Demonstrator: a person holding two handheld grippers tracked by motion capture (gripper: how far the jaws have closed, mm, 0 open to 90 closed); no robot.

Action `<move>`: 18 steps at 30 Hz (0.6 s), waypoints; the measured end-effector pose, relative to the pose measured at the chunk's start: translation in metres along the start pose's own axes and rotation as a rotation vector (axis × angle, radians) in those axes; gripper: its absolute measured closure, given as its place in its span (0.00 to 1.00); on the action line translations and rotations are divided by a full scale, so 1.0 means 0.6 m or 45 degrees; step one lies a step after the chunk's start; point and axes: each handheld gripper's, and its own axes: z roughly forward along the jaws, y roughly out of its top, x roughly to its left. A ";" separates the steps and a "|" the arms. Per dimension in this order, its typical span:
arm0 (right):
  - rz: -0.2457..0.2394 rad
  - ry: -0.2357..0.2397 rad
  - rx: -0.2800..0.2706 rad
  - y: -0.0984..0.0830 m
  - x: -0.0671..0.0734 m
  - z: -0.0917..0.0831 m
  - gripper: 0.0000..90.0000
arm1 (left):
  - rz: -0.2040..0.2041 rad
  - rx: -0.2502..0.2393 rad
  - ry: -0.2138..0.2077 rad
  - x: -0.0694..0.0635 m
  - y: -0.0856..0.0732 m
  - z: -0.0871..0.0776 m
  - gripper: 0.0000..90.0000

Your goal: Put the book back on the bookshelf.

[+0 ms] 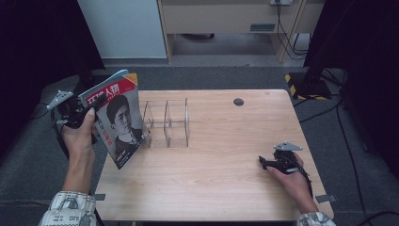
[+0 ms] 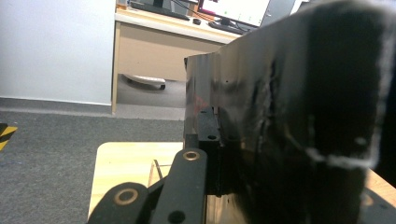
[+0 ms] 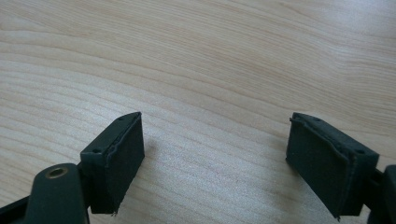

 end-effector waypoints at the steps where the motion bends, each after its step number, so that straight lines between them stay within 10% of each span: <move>1: 0.000 0.000 0.000 0.000 0.000 0.000 0.22 | 0.000 0.000 0.000 0.000 0.000 0.001 0.96; 18: -0.003 0.004 0.001 0.000 0.000 0.000 0.21 | 0.018 -0.030 0.042 -0.007 -0.007 0.015 0.96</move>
